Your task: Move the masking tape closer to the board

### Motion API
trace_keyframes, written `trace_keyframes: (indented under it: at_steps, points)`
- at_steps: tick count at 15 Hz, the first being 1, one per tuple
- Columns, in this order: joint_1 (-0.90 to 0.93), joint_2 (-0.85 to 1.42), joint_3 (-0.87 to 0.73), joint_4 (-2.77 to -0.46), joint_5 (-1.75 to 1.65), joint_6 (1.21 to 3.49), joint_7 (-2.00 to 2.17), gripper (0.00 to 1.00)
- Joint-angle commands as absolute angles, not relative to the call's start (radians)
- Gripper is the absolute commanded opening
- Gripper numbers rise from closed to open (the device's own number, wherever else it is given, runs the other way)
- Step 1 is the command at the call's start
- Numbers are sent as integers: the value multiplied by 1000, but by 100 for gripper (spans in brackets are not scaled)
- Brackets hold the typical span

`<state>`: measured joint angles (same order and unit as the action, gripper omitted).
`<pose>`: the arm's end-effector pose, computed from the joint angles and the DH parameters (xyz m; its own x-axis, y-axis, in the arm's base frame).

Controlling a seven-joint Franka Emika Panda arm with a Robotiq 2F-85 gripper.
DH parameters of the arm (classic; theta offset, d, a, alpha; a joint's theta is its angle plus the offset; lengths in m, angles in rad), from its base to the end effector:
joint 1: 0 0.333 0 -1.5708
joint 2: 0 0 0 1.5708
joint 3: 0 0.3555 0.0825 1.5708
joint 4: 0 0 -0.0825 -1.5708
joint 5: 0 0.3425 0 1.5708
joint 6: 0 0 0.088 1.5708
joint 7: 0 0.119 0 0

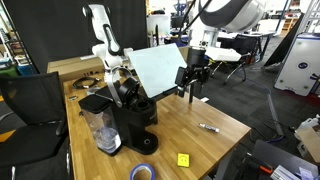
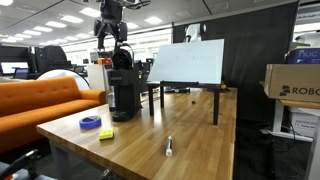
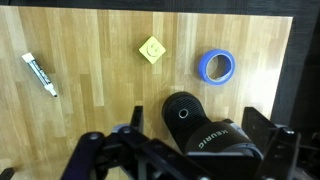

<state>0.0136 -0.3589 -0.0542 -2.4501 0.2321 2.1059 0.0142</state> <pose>0.3813 -0.0037 0.4798 0.9858 -0.1678 -0.0030 -0.1644 -0.9620 -0.2180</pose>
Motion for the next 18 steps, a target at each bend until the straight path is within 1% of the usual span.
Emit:
trace_keyframes:
  at_steps: [1, 11, 18]
  points:
    - [39, -347, -17, -2493, 270, 2214, 18, 100]
    - [142, -199, 65, -2607, 295, 2498, -3, 100]
    - [181, -25, 105, -2628, 326, 2703, -36, 100]
